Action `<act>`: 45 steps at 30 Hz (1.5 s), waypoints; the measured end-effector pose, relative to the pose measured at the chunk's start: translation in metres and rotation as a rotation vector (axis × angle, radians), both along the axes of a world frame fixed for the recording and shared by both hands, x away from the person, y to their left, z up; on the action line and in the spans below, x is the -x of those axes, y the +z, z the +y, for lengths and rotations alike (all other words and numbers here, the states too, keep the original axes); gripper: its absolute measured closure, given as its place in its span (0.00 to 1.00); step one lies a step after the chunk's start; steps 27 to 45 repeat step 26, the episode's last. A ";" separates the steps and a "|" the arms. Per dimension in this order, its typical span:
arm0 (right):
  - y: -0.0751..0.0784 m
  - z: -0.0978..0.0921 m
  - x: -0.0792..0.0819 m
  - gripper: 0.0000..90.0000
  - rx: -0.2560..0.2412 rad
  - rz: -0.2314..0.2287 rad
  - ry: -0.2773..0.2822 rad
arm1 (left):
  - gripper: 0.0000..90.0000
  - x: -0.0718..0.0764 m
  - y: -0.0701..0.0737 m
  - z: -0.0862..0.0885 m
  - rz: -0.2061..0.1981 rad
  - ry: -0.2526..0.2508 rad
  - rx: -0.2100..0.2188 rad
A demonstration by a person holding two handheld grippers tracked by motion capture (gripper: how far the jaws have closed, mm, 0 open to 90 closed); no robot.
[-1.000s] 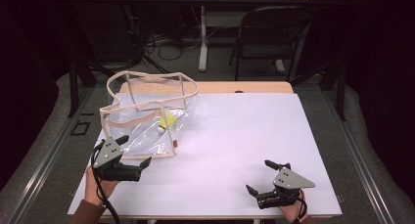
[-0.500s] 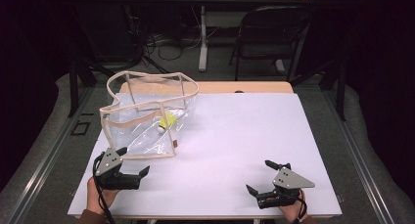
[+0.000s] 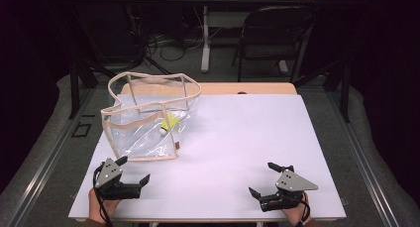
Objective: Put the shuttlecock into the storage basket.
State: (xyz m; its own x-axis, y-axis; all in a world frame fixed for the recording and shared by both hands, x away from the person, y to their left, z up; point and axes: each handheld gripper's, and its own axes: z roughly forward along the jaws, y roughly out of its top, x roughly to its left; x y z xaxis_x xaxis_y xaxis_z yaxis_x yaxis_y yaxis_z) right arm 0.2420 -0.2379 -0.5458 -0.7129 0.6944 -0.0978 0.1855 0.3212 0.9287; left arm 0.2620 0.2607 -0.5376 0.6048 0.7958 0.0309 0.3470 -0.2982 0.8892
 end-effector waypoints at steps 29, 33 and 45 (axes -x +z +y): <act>0.002 -0.002 0.001 0.00 -0.010 0.000 0.006 | 0.00 0.008 -0.020 -0.003 -0.005 -0.017 0.004; 0.002 -0.002 0.001 0.00 -0.010 0.000 0.006 | 0.00 0.008 -0.020 -0.003 -0.005 -0.017 0.004; 0.002 -0.002 0.001 0.00 -0.010 0.000 0.006 | 0.00 0.008 -0.020 -0.003 -0.005 -0.017 0.004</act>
